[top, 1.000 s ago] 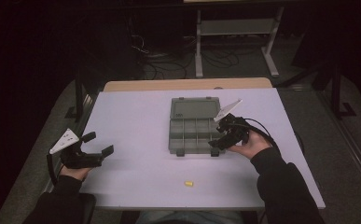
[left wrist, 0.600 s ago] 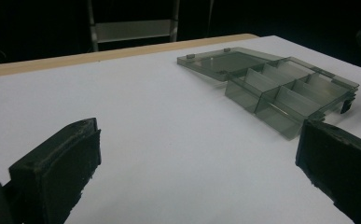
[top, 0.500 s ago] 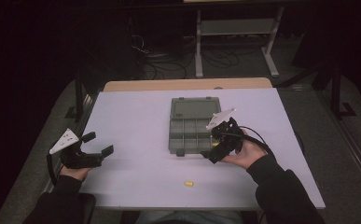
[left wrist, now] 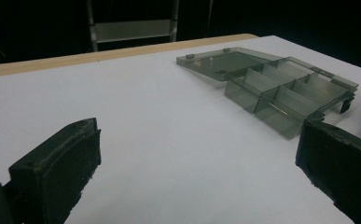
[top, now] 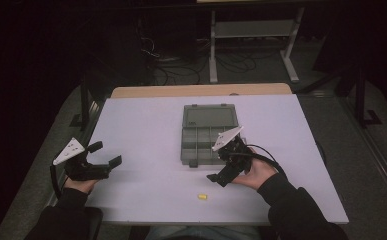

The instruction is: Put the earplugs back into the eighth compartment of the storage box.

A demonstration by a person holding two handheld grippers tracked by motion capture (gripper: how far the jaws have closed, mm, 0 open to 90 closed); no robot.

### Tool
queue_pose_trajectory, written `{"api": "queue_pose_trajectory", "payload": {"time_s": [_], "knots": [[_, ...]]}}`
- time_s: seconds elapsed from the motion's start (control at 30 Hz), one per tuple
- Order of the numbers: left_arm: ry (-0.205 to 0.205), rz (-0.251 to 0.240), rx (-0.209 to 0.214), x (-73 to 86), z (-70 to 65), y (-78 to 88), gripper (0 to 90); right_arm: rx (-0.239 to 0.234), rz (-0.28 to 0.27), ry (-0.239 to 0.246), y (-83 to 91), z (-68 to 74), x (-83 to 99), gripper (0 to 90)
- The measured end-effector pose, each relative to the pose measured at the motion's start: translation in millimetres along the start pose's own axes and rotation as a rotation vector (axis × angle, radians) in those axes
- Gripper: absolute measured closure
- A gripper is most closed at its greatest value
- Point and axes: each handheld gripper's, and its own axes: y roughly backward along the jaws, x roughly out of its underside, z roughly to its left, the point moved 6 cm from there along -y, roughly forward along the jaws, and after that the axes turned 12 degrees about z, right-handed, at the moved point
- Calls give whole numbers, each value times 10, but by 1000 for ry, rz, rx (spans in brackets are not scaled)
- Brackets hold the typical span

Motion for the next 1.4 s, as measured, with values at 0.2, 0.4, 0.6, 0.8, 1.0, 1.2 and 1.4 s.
{"api": "queue_pose_trajectory", "payload": {"time_s": [0.2, 0.4, 0.6, 0.8, 1.0, 1.2, 1.4], "knots": [[-2, 1, 0, 0, -1, 0, 0, -25, 9, 23, -91, 108, -5, 0], [-3, 2, 0, 1, -1, 0, 0, -42, 27, 53, -178, 201, -23, 0], [-2, 1, 1, 0, -2, -1, 0, -55, 55, 92, -279, 288, -28, 0], [-2, 2, 2, 1, -4, -3, 0, -75, 78, 116, -372, 356, -16, 0], [-3, 3, 3, 1, -5, -3, 0, -87, 98, 144, -448, 423, -13, 0], [-2, 2, 4, 0, -9, -5, 0, -104, 118, 165, -518, 488, 1, 17], [-1, 1, 5, 0, -9, -6, 0, -122, 139, 203, -568, 536, 36, 142]]}}
